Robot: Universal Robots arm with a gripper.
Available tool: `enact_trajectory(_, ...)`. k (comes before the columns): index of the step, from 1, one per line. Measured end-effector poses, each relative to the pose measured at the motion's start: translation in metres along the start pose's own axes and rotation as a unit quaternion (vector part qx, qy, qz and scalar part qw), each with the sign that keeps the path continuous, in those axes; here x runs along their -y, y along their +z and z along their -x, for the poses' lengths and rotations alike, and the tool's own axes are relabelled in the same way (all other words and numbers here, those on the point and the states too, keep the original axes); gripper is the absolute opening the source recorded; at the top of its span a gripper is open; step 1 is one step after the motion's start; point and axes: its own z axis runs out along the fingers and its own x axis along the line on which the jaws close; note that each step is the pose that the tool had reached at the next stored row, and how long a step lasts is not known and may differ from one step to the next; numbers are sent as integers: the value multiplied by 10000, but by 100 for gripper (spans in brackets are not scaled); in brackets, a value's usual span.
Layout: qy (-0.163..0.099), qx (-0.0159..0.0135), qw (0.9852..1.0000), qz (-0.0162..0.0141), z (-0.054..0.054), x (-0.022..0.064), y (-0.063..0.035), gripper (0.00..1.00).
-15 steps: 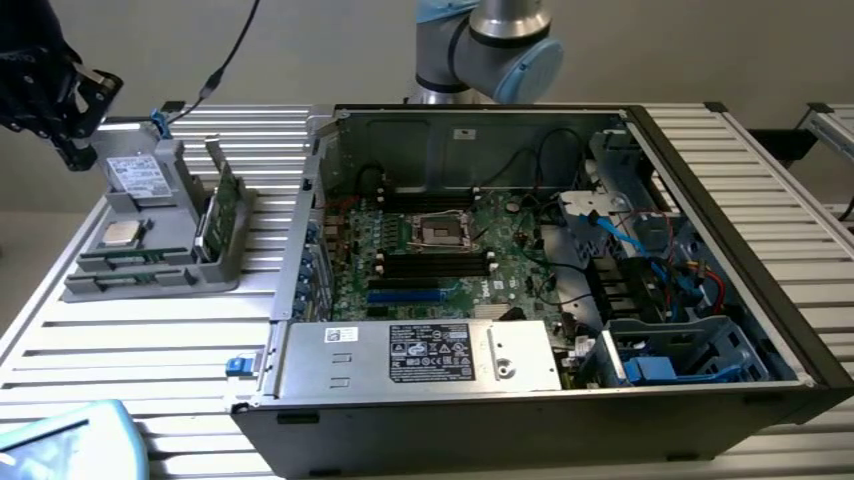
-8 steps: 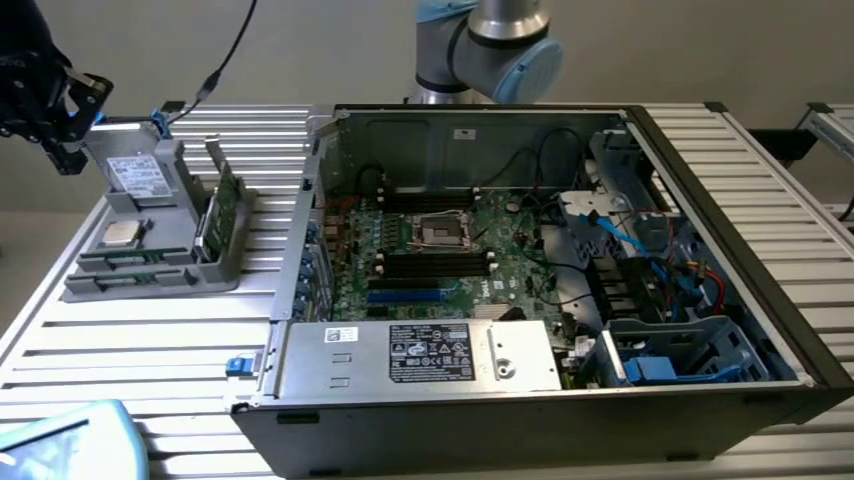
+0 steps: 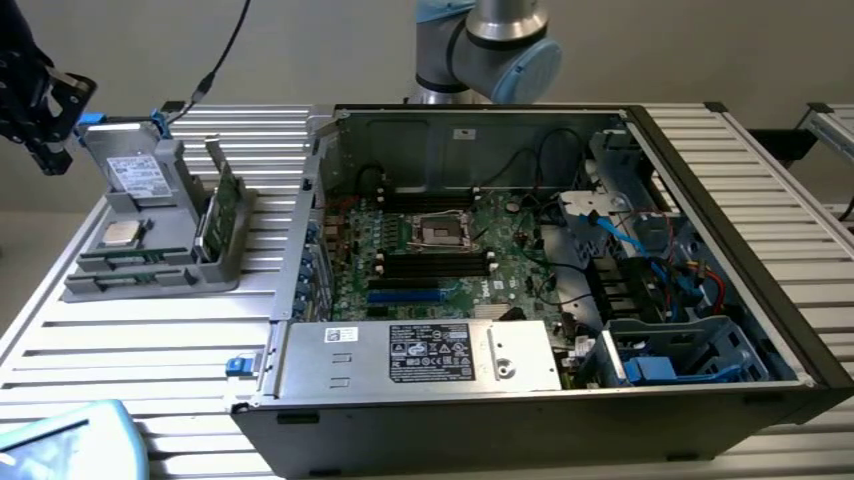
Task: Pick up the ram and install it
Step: 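Reach for the ram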
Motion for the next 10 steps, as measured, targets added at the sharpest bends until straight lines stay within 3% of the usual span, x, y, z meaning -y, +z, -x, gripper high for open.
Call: enact_trajectory(10, -9, 0, 10000, -1, -2, -121, 10, 11)
